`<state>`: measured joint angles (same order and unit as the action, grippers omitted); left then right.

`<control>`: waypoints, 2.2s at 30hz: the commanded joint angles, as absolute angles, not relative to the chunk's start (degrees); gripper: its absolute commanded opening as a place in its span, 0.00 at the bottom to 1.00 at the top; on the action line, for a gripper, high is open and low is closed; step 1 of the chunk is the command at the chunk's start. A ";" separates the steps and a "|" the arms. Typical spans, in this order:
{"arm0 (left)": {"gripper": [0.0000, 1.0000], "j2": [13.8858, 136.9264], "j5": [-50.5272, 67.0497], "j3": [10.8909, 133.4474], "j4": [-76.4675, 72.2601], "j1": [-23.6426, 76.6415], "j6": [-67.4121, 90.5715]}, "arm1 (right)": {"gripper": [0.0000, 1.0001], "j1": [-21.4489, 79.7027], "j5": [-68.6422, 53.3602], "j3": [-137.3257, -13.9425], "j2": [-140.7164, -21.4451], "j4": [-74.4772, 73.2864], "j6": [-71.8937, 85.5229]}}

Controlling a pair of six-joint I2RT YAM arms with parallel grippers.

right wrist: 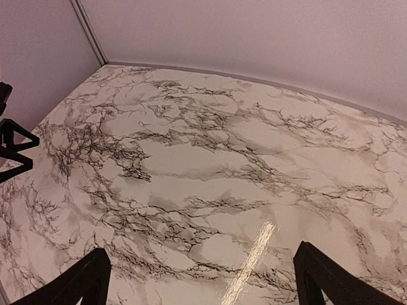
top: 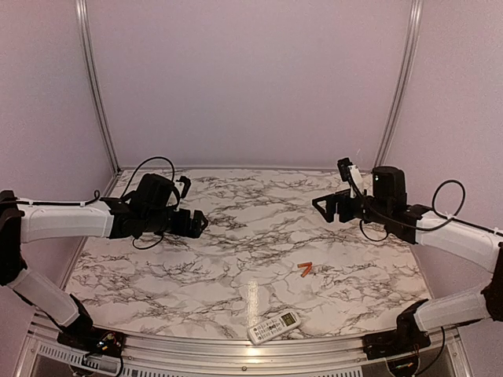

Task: Load the batteries into the remote control
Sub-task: Pick up the remote control from the center of the board.

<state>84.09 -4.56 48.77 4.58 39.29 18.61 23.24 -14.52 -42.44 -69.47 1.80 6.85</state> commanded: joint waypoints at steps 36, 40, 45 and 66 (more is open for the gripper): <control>0.93 107.75 -6.05 67.51 17.63 82.56 -2.99 | 0.99 24.17 -2.79 -39.90 -65.11 -3.00 17.91; 0.89 109.29 -6.36 68.38 18.33 83.08 -2.99 | 0.99 24.17 -3.92 -39.94 -64.79 -2.98 16.58; 0.84 111.09 -5.67 68.73 18.67 83.52 -2.87 | 0.99 24.13 -7.07 -42.03 -66.20 -5.70 13.34; 0.32 108.39 1.03 63.46 14.00 78.55 2.02 | 0.99 23.82 -18.99 -42.60 -67.74 -5.45 9.42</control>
